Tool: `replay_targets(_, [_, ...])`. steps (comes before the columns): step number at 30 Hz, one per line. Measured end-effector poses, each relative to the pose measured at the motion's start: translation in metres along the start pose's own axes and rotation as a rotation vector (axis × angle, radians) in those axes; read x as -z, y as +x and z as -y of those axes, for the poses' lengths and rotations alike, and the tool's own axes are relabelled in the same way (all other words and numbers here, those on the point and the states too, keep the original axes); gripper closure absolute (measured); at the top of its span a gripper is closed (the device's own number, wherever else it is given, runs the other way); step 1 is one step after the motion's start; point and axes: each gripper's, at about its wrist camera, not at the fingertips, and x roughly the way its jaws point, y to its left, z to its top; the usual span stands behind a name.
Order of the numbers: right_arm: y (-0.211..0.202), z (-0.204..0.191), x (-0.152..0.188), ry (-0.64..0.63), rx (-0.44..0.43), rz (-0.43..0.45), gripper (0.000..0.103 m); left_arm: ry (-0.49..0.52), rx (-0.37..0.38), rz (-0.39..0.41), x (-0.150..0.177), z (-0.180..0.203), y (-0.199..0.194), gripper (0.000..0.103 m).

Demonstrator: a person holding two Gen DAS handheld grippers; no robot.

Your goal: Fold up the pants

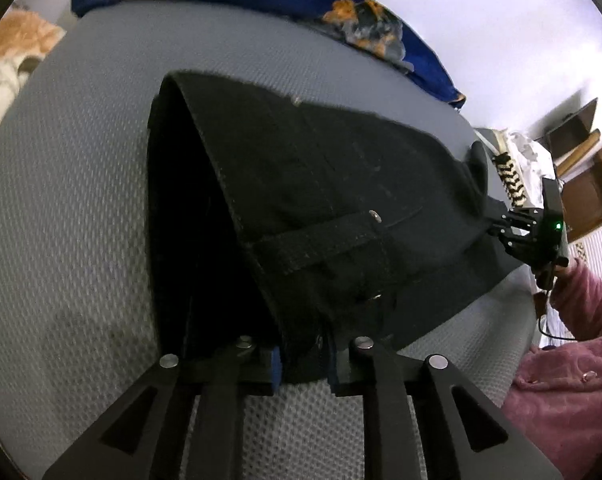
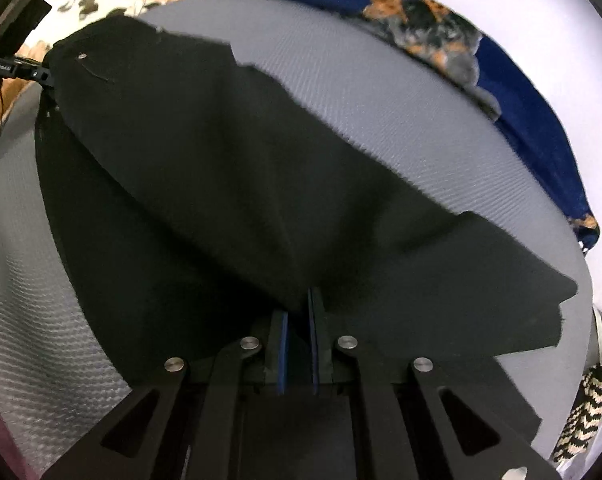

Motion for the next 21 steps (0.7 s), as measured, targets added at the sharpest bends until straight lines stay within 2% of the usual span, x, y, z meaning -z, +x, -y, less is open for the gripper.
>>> replay_targets(4, [0.010,0.002,0.002,0.020,-0.005,-0.002,0.097,-0.031,-0.036,0.016,0.007,0.007,-0.011,0.074])
replay_targets(5, [0.010,0.003,0.002,0.027,-0.008,0.000,0.097,-0.035,-0.062,0.010,0.008,0.009,-0.013,0.059])
replay_targets(6, [0.010,0.004,0.004,0.032,-0.011,0.003,0.097,-0.048,-0.114,-0.001,0.013,0.011,-0.017,0.036])
replay_targets(7, [0.010,0.005,0.004,0.035,-0.013,0.006,0.097,-0.061,-0.140,0.004,0.017,0.012,-0.022,0.028])
replay_targets(8, [0.011,0.005,0.004,0.040,-0.015,0.010,0.097,-0.070,-0.150,0.022,0.021,0.012,-0.028,0.028])
replay_targets(10, [0.010,0.006,0.004,0.047,-0.018,0.018,0.097,-0.137,-0.124,0.061,0.027,0.011,-0.042,0.028])
replay_targets(14, [0.008,0.005,0.009,0.060,-0.023,0.042,0.096,-0.365,-0.027,0.127,0.041,0.010,-0.056,0.028])
replay_targets(19, [0.008,0.010,0.012,0.063,-0.036,0.061,0.096,-0.593,0.068,0.136,0.045,0.007,-0.033,0.033])
replay_targets(21, [0.007,0.013,0.016,0.058,-0.039,0.071,0.096,-0.660,0.063,0.151,0.046,0.003,-0.027,0.033])
